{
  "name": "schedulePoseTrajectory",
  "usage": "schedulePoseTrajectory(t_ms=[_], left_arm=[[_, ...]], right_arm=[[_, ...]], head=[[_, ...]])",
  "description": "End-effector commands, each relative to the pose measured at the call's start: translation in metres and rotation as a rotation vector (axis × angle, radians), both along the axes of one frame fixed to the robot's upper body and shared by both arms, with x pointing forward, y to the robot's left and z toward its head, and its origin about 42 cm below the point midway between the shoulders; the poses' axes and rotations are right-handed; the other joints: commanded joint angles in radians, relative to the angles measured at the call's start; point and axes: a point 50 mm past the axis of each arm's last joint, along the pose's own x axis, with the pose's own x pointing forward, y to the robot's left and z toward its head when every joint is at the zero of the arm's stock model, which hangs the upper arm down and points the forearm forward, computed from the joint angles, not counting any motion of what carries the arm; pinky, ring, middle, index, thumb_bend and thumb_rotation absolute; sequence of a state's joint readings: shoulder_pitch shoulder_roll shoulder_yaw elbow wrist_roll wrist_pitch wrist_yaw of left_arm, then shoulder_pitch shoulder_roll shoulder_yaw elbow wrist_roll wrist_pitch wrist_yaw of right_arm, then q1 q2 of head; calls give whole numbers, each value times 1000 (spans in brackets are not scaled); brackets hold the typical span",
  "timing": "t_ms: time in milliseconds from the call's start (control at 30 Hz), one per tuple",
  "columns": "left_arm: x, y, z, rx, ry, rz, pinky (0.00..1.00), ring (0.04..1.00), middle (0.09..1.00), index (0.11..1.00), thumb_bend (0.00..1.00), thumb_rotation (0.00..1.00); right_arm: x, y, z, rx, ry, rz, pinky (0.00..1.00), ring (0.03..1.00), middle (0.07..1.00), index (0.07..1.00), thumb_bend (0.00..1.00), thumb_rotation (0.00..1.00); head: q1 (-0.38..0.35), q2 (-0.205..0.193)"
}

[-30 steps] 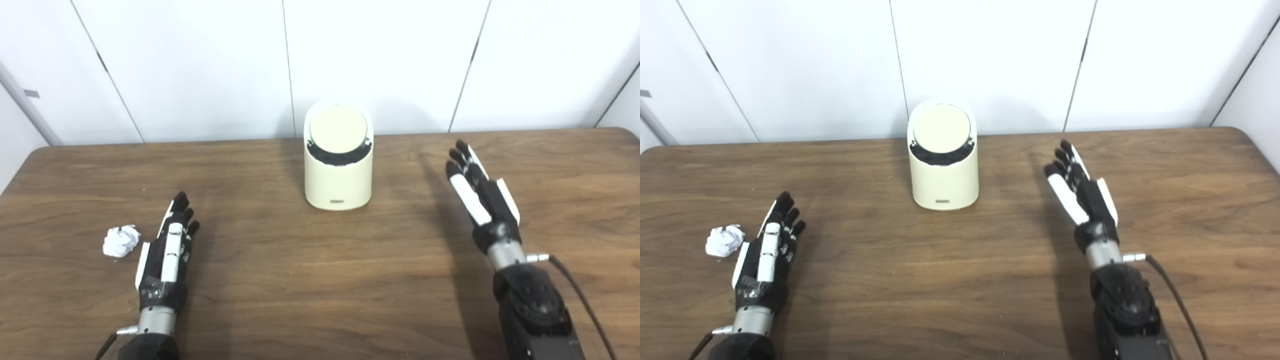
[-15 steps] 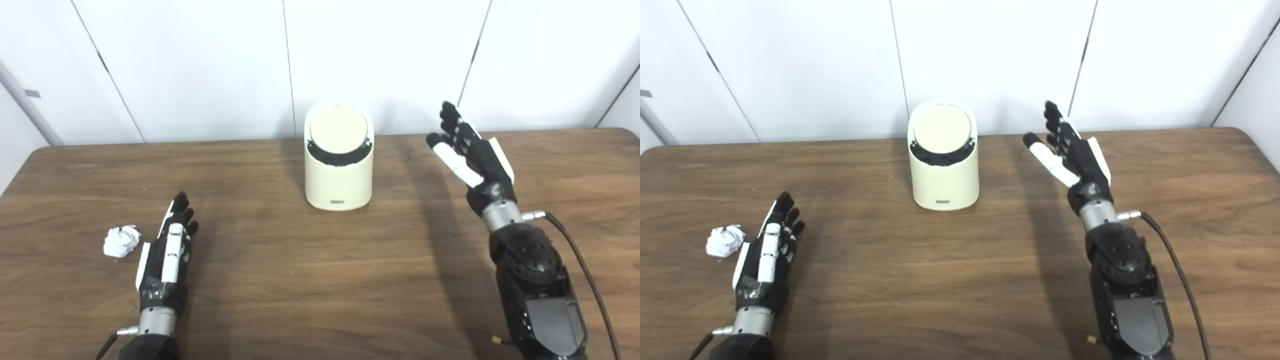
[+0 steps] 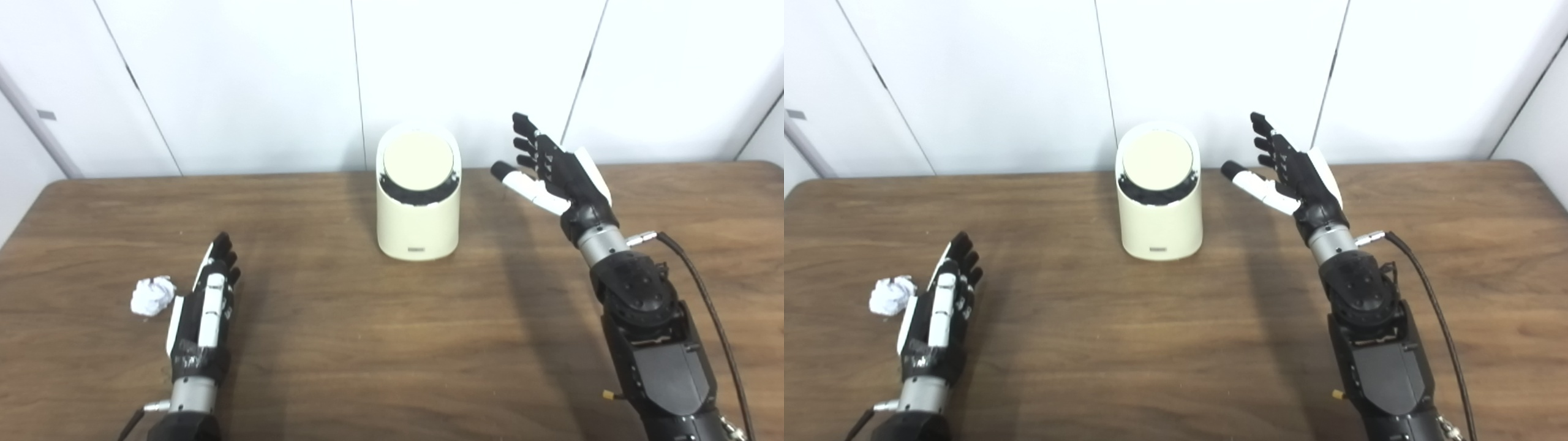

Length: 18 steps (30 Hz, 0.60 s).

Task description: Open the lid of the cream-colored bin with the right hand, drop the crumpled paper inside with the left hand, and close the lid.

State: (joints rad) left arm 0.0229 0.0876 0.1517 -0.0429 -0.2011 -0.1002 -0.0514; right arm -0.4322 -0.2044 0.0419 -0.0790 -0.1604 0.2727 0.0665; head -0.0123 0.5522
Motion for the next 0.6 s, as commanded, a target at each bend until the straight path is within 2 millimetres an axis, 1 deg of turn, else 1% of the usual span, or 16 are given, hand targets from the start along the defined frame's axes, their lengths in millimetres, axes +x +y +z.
schedulePoseTrajectory(t_ms=[0, 133, 333, 567], left_arm=[[-6, -1, -17, 4, 35, 6, 1000, 997, 992, 979, 422, 815], [-6, -1, -19, 8, 32, 4, 1000, 999, 996, 981, 418, 820], [-6, -2, -19, 7, 29, 3, 1000, 1000, 1000, 985, 410, 807], [-7, -3, -21, 13, 31, 6, 1000, 998, 995, 975, 423, 791]], right_arm=[[5, 7, 34, -48, -96, 12, 904, 926, 925, 926, 792, 522], [10, 11, 48, -107, -85, 17, 921, 938, 927, 930, 801, 500], [20, 15, 60, -148, -83, 43, 915, 953, 942, 927, 846, 479], [30, 25, 71, -196, -80, 57, 903, 960, 959, 932, 897, 487]], head=[[1, 0], [-1, -7], [-2, -10], [-8, -14]])
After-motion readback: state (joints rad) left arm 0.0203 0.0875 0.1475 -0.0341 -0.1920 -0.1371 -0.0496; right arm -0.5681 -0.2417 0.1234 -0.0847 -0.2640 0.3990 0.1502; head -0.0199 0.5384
